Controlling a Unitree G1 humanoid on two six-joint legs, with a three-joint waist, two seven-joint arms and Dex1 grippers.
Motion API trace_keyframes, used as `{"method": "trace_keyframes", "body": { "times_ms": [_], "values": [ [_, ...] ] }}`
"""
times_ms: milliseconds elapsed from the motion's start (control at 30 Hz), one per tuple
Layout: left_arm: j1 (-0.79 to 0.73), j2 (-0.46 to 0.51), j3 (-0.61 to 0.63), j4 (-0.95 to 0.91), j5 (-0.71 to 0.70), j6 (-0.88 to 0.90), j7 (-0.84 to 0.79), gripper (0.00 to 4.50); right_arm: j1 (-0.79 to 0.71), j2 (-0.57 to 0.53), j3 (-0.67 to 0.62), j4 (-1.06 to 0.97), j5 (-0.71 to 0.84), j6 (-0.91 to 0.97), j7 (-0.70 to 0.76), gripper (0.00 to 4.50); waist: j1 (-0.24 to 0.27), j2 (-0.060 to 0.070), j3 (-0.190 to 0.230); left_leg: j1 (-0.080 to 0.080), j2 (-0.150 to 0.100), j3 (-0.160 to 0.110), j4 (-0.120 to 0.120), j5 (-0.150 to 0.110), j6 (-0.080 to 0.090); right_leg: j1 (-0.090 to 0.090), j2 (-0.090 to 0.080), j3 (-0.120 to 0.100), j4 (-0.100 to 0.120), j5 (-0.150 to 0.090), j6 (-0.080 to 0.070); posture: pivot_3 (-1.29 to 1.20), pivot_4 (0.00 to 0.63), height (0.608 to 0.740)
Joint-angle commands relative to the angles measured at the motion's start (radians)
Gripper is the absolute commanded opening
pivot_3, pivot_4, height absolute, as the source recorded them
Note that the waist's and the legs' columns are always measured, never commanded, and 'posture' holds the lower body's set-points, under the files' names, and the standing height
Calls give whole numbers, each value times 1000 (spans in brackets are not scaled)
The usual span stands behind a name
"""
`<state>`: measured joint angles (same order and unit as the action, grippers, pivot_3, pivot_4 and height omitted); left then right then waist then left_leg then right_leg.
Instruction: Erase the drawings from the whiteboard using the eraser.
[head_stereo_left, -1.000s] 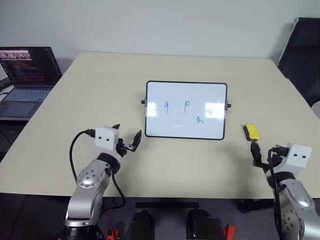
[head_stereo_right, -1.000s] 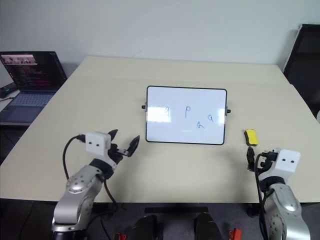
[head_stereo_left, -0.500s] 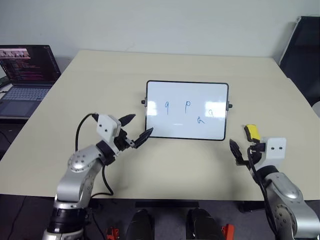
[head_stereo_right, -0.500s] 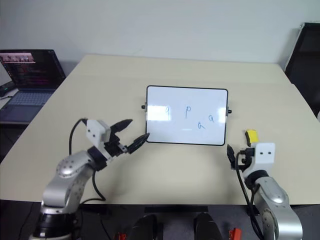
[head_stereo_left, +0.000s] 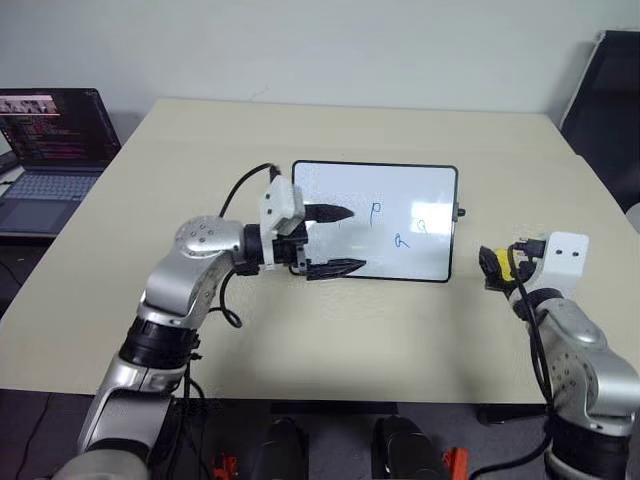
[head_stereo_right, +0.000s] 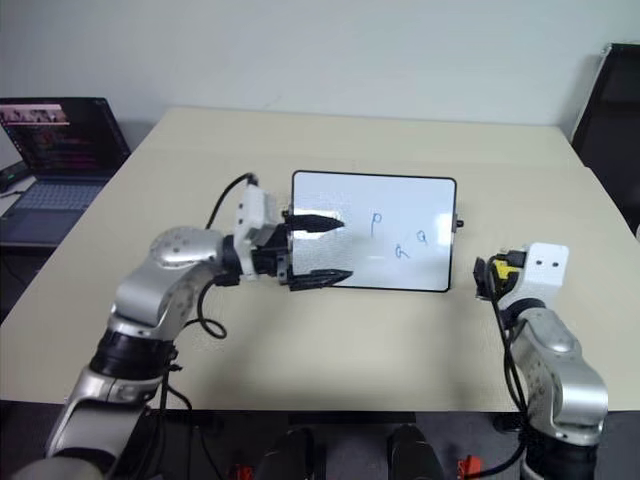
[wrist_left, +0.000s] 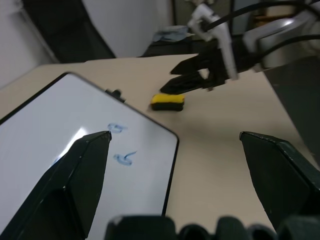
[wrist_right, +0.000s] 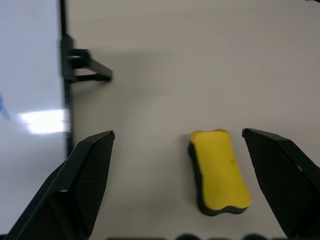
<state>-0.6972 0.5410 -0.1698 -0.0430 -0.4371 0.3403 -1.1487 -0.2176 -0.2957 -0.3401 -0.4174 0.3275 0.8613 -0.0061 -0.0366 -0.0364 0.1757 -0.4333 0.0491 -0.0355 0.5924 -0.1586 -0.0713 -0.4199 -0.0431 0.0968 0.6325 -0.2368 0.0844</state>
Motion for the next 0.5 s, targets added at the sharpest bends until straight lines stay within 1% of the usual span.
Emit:
{"method": "trace_keyframes", "body": {
  "times_ms": [33, 200, 500],
  "values": [
    [-57, -27, -26, 24, 11, -22, -49, 4500, -45, -43, -16, 71, -9, -37, 35, 4479, -1, 0, 0, 0, 0, 0, 0, 0, 0, 0, 0, 0, 1, 0, 0, 0, 150, 740],
    [-101, -64, -31, 39, -6, -3, -90, 4500, -86, -82, 7, 201, -20, -59, 79, 4479, -4, 0, 0, 0, 0, 0, 1, 0, 0, 0, 0, 0, 2, 0, 1, 0, 150, 740],
    [-90, -59, -13, 40, 0, 0, -99, 4500, -118, -101, 34, 339, -56, -122, 124, 4479, -13, 0, 0, 2, 0, -3, 3, 1, 1, -1, 2, 0, 12, -2, 1, 0, 150, 740]
  ]
}}
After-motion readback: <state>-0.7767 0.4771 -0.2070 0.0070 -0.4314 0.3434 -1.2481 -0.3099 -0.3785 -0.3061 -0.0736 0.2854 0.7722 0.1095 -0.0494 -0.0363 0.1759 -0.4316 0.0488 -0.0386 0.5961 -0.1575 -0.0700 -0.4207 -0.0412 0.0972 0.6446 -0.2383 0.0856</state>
